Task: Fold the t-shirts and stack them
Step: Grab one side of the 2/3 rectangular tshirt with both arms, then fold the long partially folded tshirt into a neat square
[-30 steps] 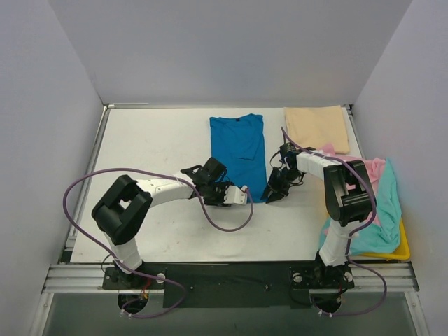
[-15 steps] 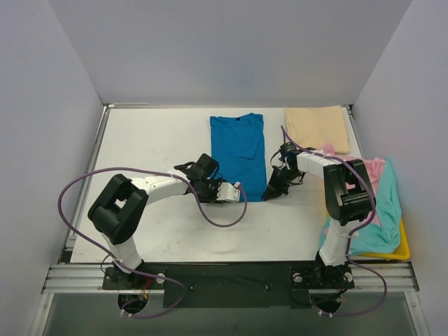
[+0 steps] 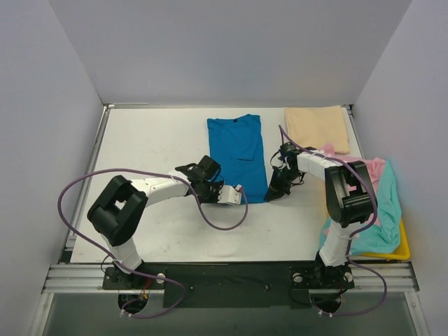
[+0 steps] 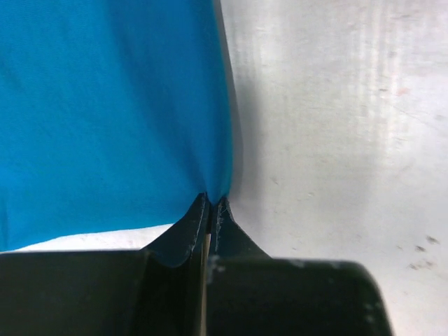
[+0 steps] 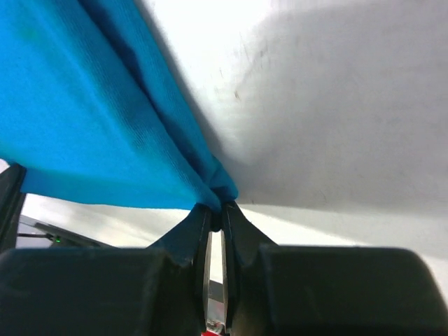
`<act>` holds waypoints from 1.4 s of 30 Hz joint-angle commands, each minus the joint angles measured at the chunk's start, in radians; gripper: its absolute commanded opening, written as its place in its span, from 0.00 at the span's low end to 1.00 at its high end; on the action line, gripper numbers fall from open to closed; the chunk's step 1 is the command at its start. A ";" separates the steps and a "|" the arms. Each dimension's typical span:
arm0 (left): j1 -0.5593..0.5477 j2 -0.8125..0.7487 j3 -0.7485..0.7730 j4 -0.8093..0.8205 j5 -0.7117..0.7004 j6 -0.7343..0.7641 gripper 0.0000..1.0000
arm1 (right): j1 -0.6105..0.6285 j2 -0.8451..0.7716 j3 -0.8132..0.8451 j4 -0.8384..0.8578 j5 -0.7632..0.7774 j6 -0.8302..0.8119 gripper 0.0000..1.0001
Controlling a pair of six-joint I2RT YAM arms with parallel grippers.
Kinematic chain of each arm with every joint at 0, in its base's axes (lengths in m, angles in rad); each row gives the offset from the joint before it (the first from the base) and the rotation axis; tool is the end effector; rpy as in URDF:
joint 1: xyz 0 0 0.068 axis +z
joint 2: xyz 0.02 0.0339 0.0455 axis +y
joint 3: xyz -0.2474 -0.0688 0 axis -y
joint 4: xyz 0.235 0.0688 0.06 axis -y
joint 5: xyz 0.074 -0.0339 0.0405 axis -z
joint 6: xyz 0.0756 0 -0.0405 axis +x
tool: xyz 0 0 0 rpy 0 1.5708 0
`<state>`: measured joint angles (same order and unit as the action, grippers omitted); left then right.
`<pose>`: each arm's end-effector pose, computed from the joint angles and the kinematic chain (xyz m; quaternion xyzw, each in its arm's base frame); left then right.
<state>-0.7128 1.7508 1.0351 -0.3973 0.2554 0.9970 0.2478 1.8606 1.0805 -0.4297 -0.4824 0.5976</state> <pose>0.2493 -0.2407 0.1160 0.7478 0.6122 -0.0909 0.2404 0.3305 0.1198 0.0961 0.1240 0.9482 0.2858 0.0626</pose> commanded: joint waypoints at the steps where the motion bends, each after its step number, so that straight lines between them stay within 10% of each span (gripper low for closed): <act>1: -0.007 -0.088 0.054 -0.263 0.071 -0.029 0.00 | 0.044 -0.113 -0.028 -0.164 0.113 -0.105 0.00; 21: -0.017 -0.554 0.140 -1.158 0.410 0.085 0.00 | 0.553 -0.660 -0.073 -0.598 0.001 0.085 0.00; 42: 0.328 -0.076 0.502 -0.684 0.314 -0.281 0.00 | 0.044 -0.124 0.429 -0.515 -0.041 -0.177 0.00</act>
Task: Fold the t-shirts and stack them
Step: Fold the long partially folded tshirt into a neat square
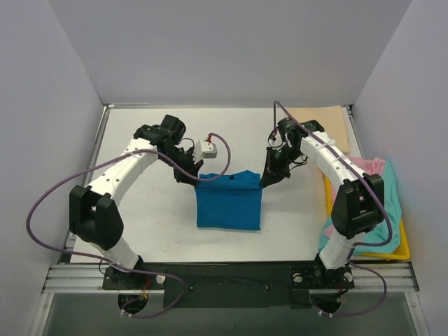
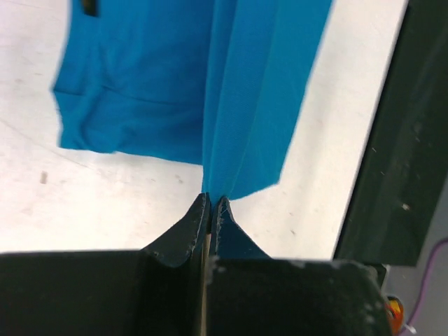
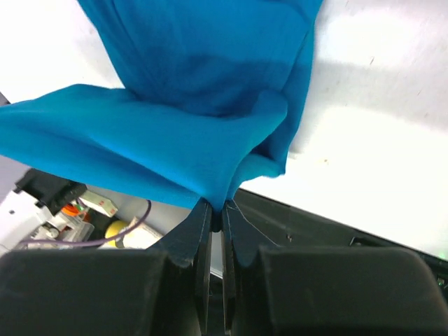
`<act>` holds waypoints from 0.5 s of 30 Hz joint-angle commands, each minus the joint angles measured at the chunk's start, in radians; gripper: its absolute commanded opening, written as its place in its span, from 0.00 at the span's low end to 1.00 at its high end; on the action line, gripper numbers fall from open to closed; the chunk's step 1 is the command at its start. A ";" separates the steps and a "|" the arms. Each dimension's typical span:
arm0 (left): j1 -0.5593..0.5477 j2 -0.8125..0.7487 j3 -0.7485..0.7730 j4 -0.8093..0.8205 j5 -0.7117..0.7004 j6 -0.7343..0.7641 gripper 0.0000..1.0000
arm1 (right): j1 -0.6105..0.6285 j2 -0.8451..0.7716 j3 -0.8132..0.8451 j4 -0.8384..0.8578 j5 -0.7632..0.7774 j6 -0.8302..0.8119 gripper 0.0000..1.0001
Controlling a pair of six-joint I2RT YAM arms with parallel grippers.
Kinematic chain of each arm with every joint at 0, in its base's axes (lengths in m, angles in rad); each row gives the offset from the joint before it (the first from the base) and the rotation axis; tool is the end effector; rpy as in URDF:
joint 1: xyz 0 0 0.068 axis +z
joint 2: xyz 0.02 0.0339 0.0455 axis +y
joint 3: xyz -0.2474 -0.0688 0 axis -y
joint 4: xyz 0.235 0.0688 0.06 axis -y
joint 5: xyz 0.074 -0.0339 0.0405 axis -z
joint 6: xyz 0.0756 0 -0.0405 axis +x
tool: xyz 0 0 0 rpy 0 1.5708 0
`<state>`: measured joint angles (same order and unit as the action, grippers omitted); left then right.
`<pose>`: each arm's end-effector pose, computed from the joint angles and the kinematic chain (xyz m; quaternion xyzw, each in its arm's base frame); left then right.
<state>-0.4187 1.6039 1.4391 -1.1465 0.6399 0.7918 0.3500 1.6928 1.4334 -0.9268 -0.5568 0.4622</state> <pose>0.2597 -0.1650 0.2513 0.5690 0.7509 -0.2837 0.1785 0.3099 0.1557 0.2287 0.0005 0.9452 0.3204 0.0622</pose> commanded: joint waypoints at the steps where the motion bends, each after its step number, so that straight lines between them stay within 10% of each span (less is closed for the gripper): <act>1: 0.034 0.089 0.122 0.076 -0.068 -0.078 0.00 | -0.063 0.073 0.085 -0.004 0.032 -0.039 0.00; 15: 0.093 0.376 0.277 0.165 -0.095 -0.195 0.00 | -0.117 0.364 0.285 0.155 0.023 0.047 0.00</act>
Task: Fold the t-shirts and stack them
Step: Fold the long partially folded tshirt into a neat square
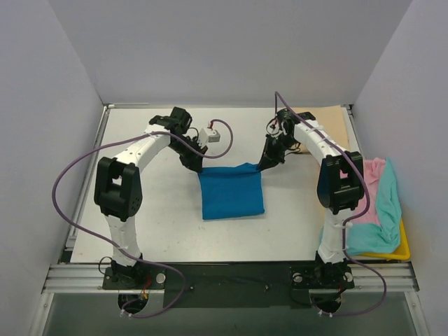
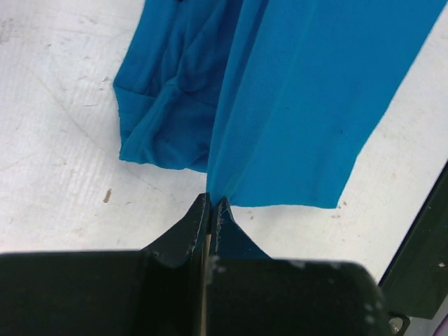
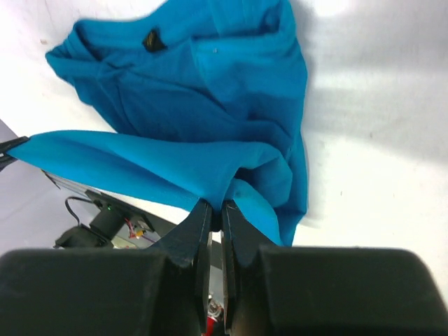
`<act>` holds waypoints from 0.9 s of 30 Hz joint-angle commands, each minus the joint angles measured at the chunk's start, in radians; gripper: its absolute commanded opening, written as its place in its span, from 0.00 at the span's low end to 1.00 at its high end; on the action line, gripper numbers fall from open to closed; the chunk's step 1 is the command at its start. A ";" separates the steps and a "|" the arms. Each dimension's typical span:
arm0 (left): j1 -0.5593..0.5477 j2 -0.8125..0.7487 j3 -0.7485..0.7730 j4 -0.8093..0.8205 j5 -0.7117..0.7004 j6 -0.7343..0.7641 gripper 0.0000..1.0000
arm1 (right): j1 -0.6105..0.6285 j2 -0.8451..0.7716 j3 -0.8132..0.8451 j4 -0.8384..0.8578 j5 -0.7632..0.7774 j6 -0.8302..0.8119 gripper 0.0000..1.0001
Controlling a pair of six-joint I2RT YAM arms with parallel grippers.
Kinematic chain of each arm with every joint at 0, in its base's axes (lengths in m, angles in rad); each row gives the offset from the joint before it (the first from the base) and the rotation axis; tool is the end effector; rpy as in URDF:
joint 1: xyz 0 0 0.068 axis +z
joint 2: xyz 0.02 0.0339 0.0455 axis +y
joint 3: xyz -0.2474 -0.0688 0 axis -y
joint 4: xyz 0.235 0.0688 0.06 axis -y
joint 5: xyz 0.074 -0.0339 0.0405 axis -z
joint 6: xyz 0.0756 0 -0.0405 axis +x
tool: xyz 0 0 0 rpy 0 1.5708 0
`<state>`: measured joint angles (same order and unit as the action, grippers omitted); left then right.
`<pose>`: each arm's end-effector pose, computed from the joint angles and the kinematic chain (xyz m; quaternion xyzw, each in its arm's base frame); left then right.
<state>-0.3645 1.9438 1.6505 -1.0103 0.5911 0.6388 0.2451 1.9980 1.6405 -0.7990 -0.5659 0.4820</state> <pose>0.3480 -0.1779 0.2015 0.4899 0.8126 -0.2685 0.1657 0.3968 0.1410 0.1865 0.0540 0.9399 0.3256 0.0874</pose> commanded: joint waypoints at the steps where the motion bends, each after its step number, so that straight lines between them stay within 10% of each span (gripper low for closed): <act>1: 0.041 0.047 0.066 0.036 -0.047 -0.048 0.00 | -0.012 0.071 0.099 0.033 0.040 0.035 0.00; 16: 0.030 0.161 0.106 0.199 -0.109 -0.100 0.00 | -0.026 0.169 0.123 0.153 0.176 0.107 0.00; 20: 0.022 0.182 0.118 0.242 -0.128 -0.102 0.15 | -0.044 0.170 0.107 0.168 0.245 0.135 0.01; 24: 0.010 0.197 0.130 0.369 -0.169 -0.137 0.34 | -0.061 0.186 0.113 0.210 0.276 0.122 0.34; 27: 0.016 0.225 0.201 0.394 -0.247 -0.166 0.37 | -0.090 0.168 0.145 0.208 0.311 0.121 0.37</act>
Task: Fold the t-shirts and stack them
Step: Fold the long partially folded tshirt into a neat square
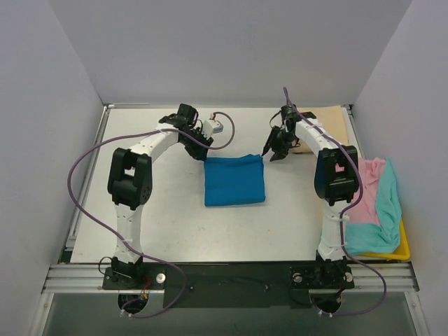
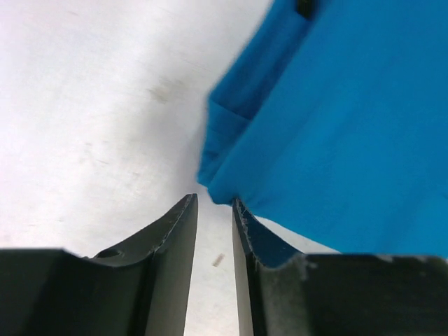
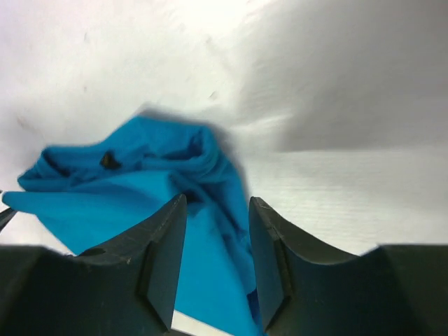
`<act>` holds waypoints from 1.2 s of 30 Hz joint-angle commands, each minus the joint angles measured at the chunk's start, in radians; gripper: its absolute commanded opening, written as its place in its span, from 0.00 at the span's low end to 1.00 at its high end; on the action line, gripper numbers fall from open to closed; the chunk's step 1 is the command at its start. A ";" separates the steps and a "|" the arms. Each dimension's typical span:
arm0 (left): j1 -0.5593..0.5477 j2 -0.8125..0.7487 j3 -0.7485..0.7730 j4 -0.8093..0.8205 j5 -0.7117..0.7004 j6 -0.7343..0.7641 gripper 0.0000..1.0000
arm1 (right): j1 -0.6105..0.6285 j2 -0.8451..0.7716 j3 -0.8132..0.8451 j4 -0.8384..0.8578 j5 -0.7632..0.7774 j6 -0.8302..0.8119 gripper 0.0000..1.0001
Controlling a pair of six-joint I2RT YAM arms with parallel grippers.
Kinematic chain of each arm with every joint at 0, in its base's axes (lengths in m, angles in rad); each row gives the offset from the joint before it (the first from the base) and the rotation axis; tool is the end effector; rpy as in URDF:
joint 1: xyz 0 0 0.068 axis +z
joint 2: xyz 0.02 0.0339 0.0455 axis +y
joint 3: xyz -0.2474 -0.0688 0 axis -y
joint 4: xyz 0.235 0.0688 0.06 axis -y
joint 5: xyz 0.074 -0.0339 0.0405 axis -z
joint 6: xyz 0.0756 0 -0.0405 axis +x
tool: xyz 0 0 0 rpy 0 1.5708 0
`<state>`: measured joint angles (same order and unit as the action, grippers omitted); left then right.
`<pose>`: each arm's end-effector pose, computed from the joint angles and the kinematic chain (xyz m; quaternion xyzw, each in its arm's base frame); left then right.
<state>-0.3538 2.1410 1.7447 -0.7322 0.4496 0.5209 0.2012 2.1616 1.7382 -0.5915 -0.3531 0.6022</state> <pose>0.4148 -0.1882 0.1580 0.4471 0.8409 -0.1989 0.2312 0.4584 0.1202 0.1540 0.1413 0.9373 0.2611 0.1826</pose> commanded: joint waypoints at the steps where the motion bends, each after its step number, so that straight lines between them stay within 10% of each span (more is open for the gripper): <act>1: 0.009 0.033 0.137 0.122 -0.120 -0.065 0.37 | -0.049 -0.008 0.047 0.002 0.112 -0.007 0.38; 6: 0.013 -0.010 0.168 0.059 -0.097 -0.105 0.33 | -0.008 -0.166 -0.070 0.065 0.134 -0.134 0.22; 11: -0.025 -0.053 0.046 -0.002 0.072 -0.114 0.00 | 0.073 -0.214 -0.215 0.151 0.026 -0.122 0.00; 36: -0.016 0.138 0.105 0.232 -0.066 -0.240 0.11 | -0.002 0.179 0.187 0.099 -0.004 0.016 0.00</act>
<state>-0.3893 2.2692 1.7882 -0.5705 0.4355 0.3279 0.2291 2.3249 1.8610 -0.4686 -0.3824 0.5957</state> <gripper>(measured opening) 0.062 0.001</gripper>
